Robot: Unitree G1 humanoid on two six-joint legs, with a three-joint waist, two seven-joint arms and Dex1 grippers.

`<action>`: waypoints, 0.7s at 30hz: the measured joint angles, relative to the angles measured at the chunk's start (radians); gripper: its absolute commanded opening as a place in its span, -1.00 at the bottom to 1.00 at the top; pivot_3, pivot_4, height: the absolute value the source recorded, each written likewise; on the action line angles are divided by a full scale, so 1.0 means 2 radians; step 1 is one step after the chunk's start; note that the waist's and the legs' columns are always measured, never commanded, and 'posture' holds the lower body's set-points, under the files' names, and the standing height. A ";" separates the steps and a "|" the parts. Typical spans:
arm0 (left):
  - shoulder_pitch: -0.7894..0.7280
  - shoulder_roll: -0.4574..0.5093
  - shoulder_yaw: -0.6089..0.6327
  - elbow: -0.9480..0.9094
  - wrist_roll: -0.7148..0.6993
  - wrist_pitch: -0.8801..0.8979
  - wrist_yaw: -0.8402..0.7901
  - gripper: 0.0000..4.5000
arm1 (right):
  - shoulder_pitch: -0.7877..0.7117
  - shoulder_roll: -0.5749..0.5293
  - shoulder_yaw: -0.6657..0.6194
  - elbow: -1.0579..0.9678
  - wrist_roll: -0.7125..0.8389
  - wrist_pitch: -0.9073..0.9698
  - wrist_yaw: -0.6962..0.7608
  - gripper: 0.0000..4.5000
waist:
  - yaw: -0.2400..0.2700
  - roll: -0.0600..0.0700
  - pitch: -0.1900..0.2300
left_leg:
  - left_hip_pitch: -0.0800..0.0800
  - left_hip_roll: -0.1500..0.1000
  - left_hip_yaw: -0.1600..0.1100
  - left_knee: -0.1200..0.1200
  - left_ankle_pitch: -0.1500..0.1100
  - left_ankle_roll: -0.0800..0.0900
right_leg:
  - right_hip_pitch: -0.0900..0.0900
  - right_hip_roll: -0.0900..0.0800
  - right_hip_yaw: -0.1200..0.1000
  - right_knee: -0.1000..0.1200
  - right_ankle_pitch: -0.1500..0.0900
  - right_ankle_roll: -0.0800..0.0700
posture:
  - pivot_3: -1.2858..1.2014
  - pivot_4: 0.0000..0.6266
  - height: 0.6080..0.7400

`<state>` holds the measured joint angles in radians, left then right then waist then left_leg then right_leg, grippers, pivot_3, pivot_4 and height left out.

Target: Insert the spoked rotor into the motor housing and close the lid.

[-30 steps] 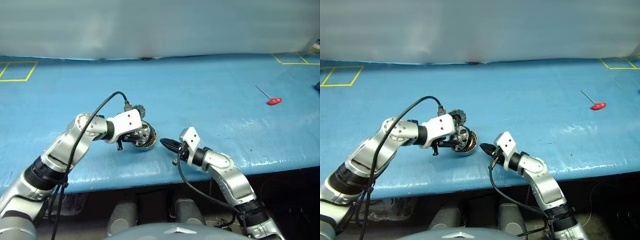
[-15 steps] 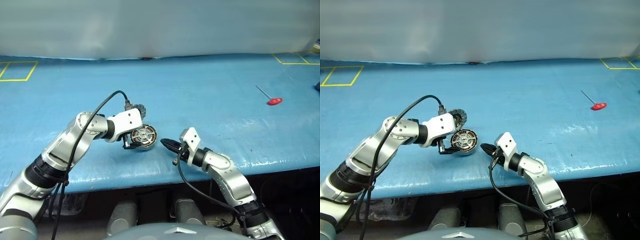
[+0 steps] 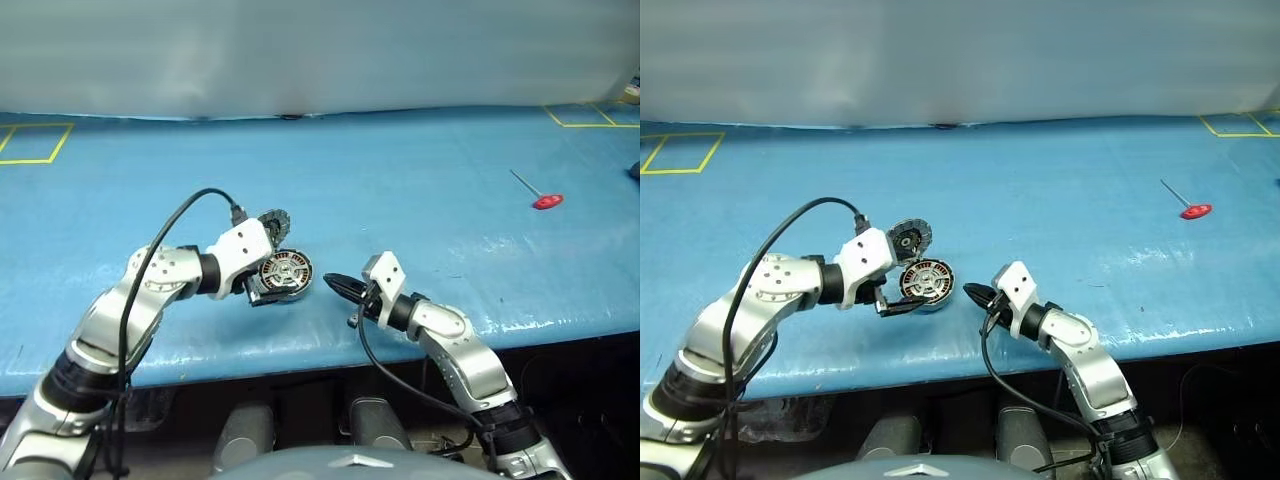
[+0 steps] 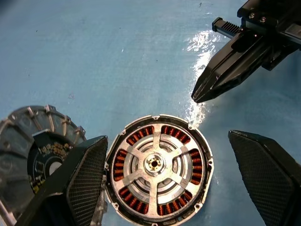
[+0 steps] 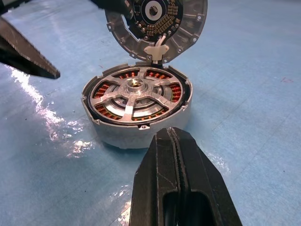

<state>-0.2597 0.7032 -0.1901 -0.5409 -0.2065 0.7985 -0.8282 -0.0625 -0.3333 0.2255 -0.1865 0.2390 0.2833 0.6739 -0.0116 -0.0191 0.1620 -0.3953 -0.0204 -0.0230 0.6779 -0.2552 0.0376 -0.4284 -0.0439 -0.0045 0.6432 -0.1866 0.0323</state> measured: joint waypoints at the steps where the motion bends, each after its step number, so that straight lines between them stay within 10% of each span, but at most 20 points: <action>1: 0.022 -0.007 0.013 -0.009 -0.002 -0.005 0.009 0.74 | -0.001 -0.002 0.001 -0.005 0.001 0.006 0.000 -1.00 | 0.000 0.000 0.000 | 0.000 0.000 0.000 0.000 0.000 0.000 | 0.000 0.000 0.000 0.000 0.000 0.000 | 0.03 -0.52 1.00; 12: 0.213 -0.101 0.051 -0.049 0.007 -0.166 0.112 -0.91 | -0.044 -0.020 0.001 -0.019 0.010 0.048 0.017 -1.00 | 0.002 0.000 0.000 | 0.000 0.000 0.000 0.000 0.000 0.000 | 0.000 -0.001 0.000 0.000 0.000 0.000 | 0.03 -0.52 1.00; 21: 0.295 -0.163 0.050 -0.010 0.024 -0.330 0.143 -0.99 | -0.108 0.017 0.010 -0.005 0.019 0.122 -0.006 -1.00 | 0.002 0.001 0.000 | 0.000 0.000 0.000 0.000 0.000 0.000 | 0.000 -0.001 0.000 0.000 0.000 0.000 | 0.03 -0.52 1.00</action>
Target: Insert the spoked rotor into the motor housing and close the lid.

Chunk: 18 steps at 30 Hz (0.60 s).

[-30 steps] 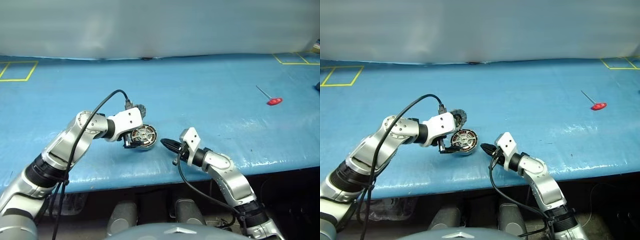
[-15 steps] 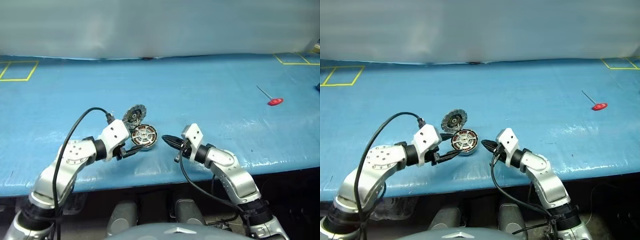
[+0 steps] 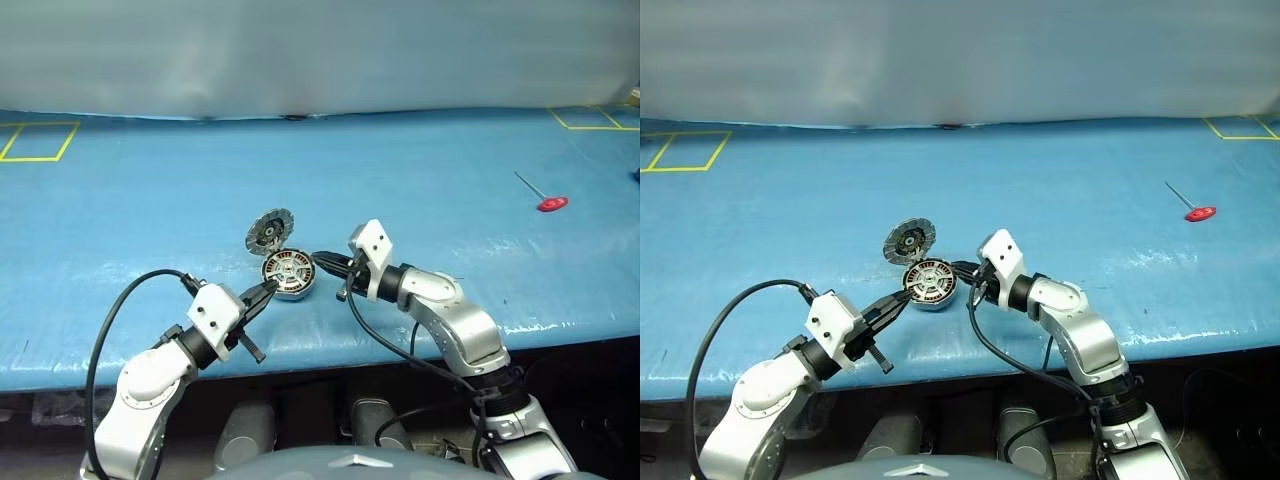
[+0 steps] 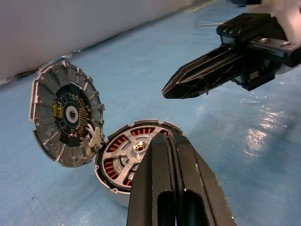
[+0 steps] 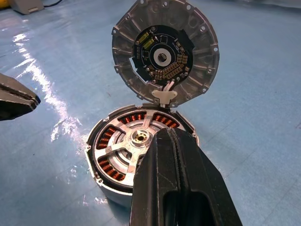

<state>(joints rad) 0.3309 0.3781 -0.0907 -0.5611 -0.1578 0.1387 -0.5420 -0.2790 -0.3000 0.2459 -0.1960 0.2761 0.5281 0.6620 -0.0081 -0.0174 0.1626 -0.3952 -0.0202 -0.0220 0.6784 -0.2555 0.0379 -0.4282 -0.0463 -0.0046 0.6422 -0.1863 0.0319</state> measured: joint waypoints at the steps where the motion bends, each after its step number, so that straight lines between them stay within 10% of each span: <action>1: 0.005 -0.005 -0.002 0.013 0.001 -0.014 0.003 -0.99 | -0.007 0.002 0.006 0.004 -0.001 0.005 -0.002 -1.00 | 0.000 0.000 0.000 | 0.000 0.000 0.000 0.000 0.000 0.000 | 0.000 0.000 0.000 0.000 0.000 0.000 | 0.03 -0.52 1.00; 18: 0.037 -0.060 -0.008 0.117 0.010 -0.143 0.031 -0.99 | -0.081 0.044 0.061 0.112 -0.042 0.019 -0.002 -1.00 | -0.002 0.000 0.000 | 0.000 0.000 0.000 0.000 0.000 0.000 | 0.000 0.000 -0.002 0.000 0.000 0.000 | 0.03 -0.52 1.00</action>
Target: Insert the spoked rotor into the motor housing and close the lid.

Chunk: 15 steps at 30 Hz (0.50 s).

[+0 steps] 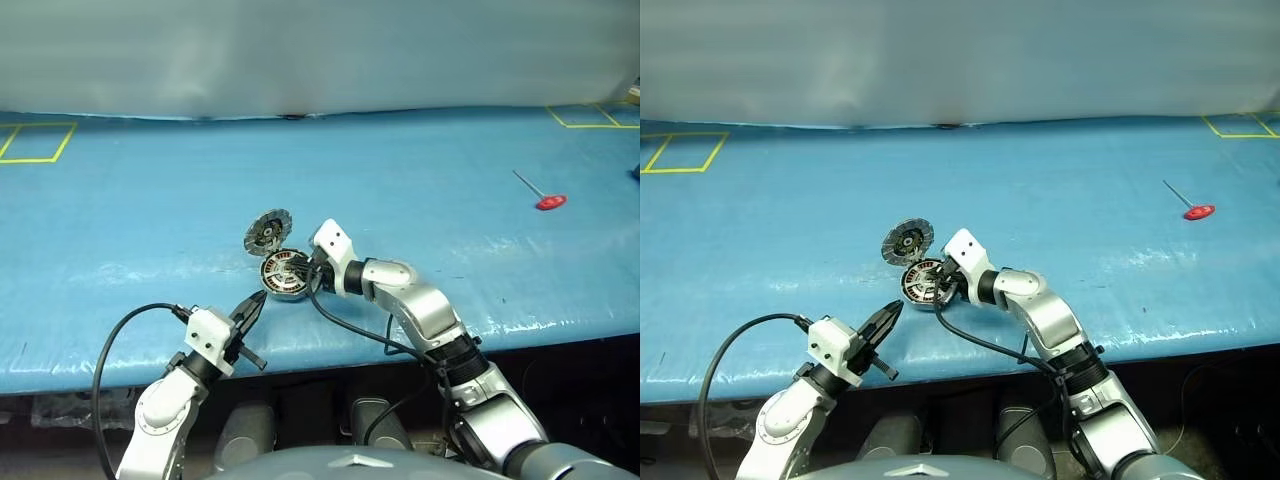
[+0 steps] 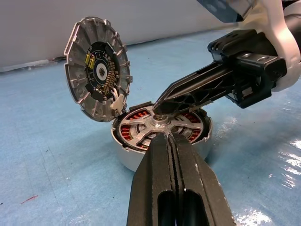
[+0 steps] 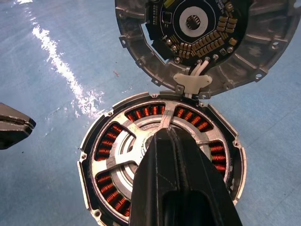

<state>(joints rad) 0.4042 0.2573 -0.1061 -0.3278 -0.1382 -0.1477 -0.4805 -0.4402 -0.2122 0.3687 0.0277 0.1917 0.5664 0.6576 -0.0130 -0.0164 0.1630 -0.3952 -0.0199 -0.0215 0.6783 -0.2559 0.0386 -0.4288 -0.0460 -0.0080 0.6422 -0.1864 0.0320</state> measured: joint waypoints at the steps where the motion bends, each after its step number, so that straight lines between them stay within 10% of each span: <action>1: 0.000 0.000 -0.001 0.000 0.000 0.000 0.000 -0.99 | -0.005 0.000 0.004 0.003 -0.004 0.000 0.000 -1.00 | -0.001 0.000 0.000 | 0.000 0.000 0.000 0.000 0.000 0.000 | 0.000 0.000 0.000 0.000 0.000 0.000 | 0.03 -0.52 1.00; 15: 0.000 0.000 -0.002 0.001 -0.003 -0.005 0.000 -0.99 | -0.046 -0.028 0.023 0.001 -0.016 0.015 0.049 -1.00 | 0.000 0.002 0.000 | -0.001 0.001 0.000 0.000 0.000 0.000 | 0.000 0.000 -0.001 0.000 0.000 0.000 | 0.03 -0.52 1.00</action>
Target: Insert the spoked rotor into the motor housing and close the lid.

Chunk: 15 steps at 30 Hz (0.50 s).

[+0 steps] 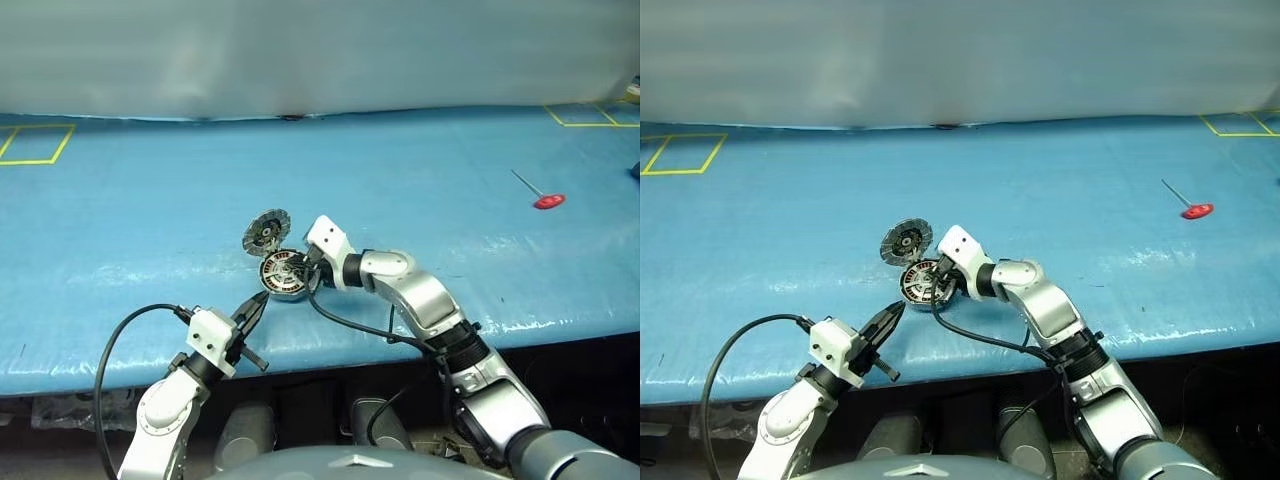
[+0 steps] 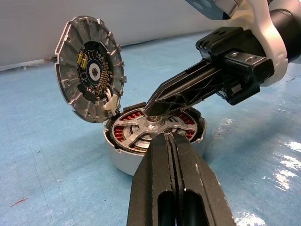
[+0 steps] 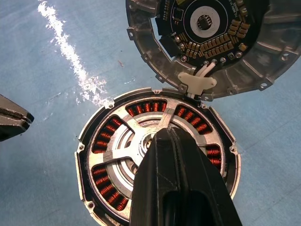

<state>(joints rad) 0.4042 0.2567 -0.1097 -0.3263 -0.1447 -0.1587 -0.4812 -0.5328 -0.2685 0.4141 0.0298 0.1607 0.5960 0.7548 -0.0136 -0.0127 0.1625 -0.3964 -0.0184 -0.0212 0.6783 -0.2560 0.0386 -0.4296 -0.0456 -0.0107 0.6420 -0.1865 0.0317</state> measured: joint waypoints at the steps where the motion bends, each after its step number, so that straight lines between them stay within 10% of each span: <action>1: -0.001 0.000 0.000 0.002 -0.001 -0.001 0.000 -0.99 | -0.013 -0.006 0.004 -0.002 -0.002 0.000 0.010 -1.00 | 0.000 0.000 0.000 | 0.000 0.000 0.000 0.000 0.000 0.000 | 0.000 0.000 0.000 0.000 0.000 0.000 | 0.03 -0.52 1.00; 15: 0.006 0.001 0.002 0.007 0.008 -0.014 0.012 -0.99 | -0.116 -0.075 0.088 -0.015 -0.084 -0.088 0.134 -1.00 | 0.000 0.001 0.001 | 0.000 0.000 0.000 -0.001 0.000 0.000 | 0.000 -0.001 -0.001 -0.001 0.000 0.000 | 0.03 -0.52 1.00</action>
<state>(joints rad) 0.4152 0.2582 -0.1050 -0.3119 -0.1295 -0.1862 -0.4579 -0.7645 -0.4194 0.5908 0.0000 -0.0081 0.4204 1.0238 -0.0130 -0.0114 0.1646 -0.3968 -0.0186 -0.0213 0.6771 -0.2569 0.0394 -0.4301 -0.0478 -0.0127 0.6406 -0.1869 0.0311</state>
